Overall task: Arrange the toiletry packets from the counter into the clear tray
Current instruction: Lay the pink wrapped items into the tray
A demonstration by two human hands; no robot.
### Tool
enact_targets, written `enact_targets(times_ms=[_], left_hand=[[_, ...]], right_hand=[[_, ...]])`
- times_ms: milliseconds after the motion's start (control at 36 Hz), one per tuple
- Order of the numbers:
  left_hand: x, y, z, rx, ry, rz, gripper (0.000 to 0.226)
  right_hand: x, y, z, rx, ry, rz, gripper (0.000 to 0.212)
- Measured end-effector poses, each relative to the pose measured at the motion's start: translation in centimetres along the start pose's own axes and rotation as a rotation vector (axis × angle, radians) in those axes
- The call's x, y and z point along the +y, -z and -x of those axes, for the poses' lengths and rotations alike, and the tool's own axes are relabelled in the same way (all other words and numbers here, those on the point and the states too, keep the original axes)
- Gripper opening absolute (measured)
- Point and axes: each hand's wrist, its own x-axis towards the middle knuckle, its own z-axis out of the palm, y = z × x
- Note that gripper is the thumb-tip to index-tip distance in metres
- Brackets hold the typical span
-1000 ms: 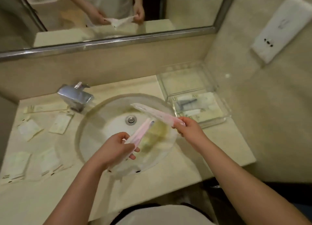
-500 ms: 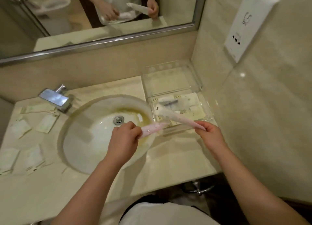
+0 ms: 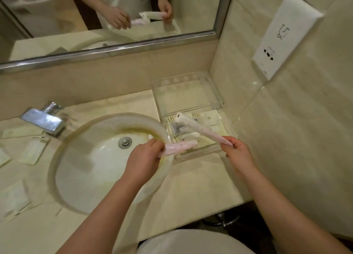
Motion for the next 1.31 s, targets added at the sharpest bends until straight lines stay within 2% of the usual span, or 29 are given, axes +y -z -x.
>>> enact_targets(times_ms=[83,139,194,250,306,500,611,722,806,972,1139,1222,1306], left_hand=[[-0.2,-0.7,-0.5,0.01,0.005,0.048,0.023],[-0.2,-1.1,-0.9,-0.008,0.077,0.128,0.017],[-0.2,-1.3,-1.4,-0.078,0.215,0.32,0.01],[0.2,-0.9,-2.1,-0.178,0.357,0.617,0.006],[0.6,-0.3,-2.7,-0.251,0.476,0.867,0.008],[0.3,0.8,-4.6,-0.342,0.749,1.354,0.016],[0.3,1.4,-5.3,-0.324,0.884,1.559,0.014],[-0.2,1.3,-5.9,-0.343,0.956,1.667,0.02],[-0.2,1.0,-6.4,-0.355,0.912,1.615,0.02],[0.8,0.0,-7.9,-0.43,0.763,1.358,0.024],[1.1,-0.7,-11.5,-0.516,0.522,0.903,0.018],[1.6,-1.0,-13.8,-0.486,0.341,0.629,0.014],[2.4,-2.2,-16.4,-0.442,0.191,0.455,0.022]], right_hand=[[-0.3,-0.3,-0.1,0.03,-0.008,0.008,0.026],[-0.4,-0.4,-0.1,0.044,-0.018,0.015,0.026],[-0.3,-0.3,-0.1,0.067,-0.034,0.0,0.027],[-0.4,-0.2,-0.2,0.091,-0.051,-0.016,0.028],[-0.6,-0.1,-0.2,0.107,-0.057,-0.032,0.027],[-0.5,0.1,-0.7,0.087,-0.061,-0.043,0.024],[-0.2,-0.2,-1.3,0.079,-0.09,-0.08,0.021],[0.0,-0.5,-2.1,0.055,-0.095,-0.07,0.02],[0.0,-0.6,-2.4,0.052,-0.099,-0.105,0.021],[0.4,-0.1,-2.8,0.04,-0.108,-0.13,0.022],[0.8,1.2,-3.5,0.062,-0.114,-0.137,0.023],[0.9,1.6,-4.0,0.079,-0.113,-0.153,0.019],[1.0,1.9,-4.5,0.088,-0.112,-0.184,0.017]])
